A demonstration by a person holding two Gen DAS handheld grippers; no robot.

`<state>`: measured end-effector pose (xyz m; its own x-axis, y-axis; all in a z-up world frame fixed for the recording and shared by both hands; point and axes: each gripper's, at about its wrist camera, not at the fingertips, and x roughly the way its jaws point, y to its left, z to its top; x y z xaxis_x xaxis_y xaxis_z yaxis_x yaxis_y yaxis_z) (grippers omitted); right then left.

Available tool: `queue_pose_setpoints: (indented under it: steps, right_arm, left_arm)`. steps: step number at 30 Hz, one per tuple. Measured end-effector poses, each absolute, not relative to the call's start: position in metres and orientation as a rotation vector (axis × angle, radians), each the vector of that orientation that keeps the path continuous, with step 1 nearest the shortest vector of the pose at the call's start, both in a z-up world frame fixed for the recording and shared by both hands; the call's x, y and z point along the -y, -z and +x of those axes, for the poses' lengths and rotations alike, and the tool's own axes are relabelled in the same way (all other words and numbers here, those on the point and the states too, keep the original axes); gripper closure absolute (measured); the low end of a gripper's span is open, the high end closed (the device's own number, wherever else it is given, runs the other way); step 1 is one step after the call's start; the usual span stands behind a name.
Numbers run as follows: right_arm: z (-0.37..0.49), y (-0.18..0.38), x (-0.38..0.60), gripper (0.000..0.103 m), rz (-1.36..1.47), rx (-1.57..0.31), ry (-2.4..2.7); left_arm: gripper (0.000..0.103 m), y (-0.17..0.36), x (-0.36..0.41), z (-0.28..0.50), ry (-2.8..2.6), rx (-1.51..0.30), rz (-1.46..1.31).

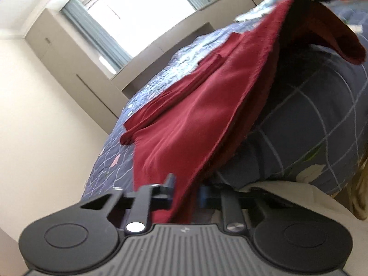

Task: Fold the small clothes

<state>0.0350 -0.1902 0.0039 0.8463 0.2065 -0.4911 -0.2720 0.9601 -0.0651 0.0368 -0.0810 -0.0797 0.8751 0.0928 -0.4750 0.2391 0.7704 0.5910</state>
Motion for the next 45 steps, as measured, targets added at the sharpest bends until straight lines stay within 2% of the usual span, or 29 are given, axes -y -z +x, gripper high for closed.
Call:
queue_pose_setpoints:
  steps: [1,8,14,22,29,39,45]
  right_arm:
    - [0.033,-0.002,0.189,0.098,-0.163,-0.505,-0.258]
    - [0.021,0.021,0.161,0.099,-0.514,-0.504,-0.283]
    - [0.004,0.025,0.155,0.100,-0.681,-0.503,-0.322]
    - [-0.039,-0.003,0.175,0.100,-0.646,-0.632,-0.476]
    - [-0.047,-0.020,0.181,0.099,-0.574,-0.693,-0.532]
    - [0.007,-0.062,0.210,0.099,-0.359,-0.726,-0.559]
    - [0.059,-0.098,0.221,0.099,-0.340,-0.695,-0.582]
  left_arm:
    - [0.097,0.077,0.076,0.035,0.083,-0.497,0.677]
    - [0.099,0.058,0.057,0.023,0.146,-0.397,0.761]
    - [0.100,0.052,0.043,0.013,0.277,-0.431,0.817]
    - [0.100,0.034,0.034,-0.033,0.412,-0.469,0.817]
    - [0.100,0.010,0.018,-0.056,0.539,-0.635,0.678]
    - [0.100,-0.029,0.001,0.011,0.657,-0.813,0.449]
    - [0.100,-0.061,-0.011,0.054,0.669,-0.793,0.361]
